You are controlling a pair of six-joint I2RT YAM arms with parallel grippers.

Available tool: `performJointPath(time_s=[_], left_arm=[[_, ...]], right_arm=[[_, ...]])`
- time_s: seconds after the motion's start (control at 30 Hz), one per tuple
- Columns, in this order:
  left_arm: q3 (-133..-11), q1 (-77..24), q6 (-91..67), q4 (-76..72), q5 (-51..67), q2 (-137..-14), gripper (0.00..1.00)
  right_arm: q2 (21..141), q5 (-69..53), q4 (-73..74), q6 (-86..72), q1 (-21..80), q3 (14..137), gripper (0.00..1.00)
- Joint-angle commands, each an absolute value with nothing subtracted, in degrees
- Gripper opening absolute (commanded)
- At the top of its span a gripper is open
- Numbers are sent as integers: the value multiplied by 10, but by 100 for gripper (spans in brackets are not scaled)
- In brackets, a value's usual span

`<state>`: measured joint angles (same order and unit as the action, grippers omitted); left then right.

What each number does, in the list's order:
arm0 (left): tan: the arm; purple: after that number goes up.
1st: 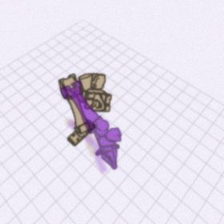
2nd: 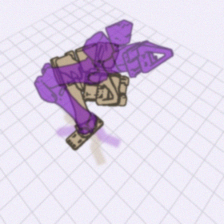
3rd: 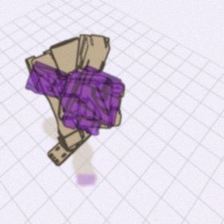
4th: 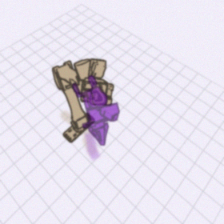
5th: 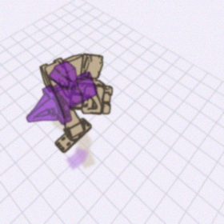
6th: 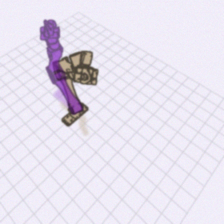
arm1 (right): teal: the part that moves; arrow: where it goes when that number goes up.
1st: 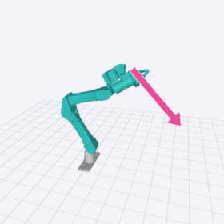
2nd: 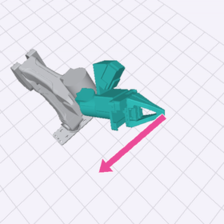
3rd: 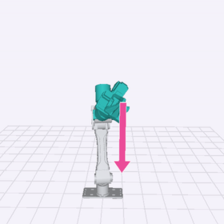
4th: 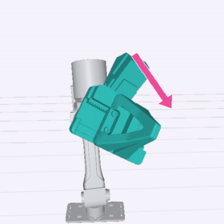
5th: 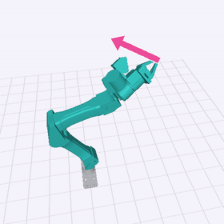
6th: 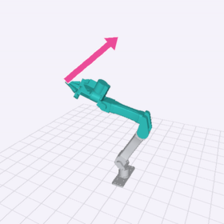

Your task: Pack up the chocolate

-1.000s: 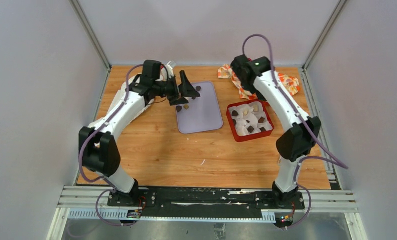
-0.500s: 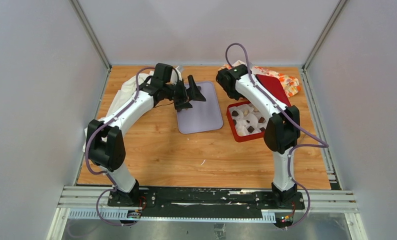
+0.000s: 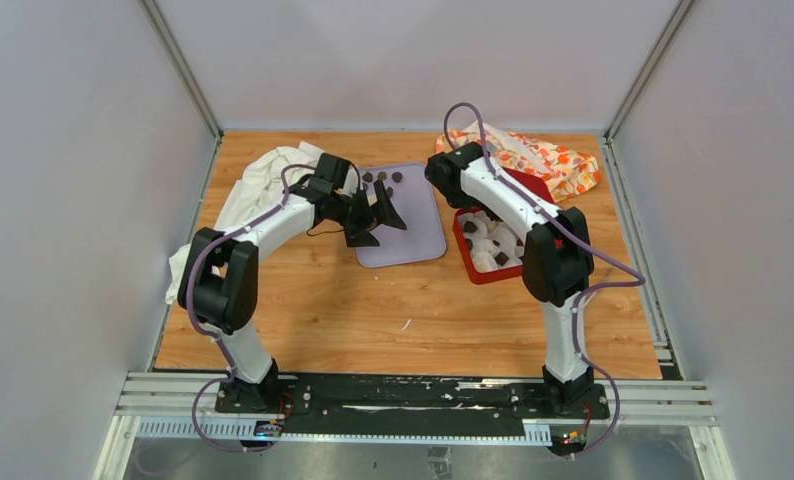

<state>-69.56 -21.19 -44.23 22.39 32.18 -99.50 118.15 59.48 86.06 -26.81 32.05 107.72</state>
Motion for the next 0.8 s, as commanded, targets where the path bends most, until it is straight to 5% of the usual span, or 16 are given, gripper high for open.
performJointPath(time_s=[0.0, 0.77], left_arm=[[-693, -210, -450, 192, 342, -998, 99], [-704, -210, -420, 219, 352, -993, 100]], right_arm=[[1188, 568, 834, -260, 342, 1067, 0], [1223, 552, 810, -259, 361, 1071, 0]])
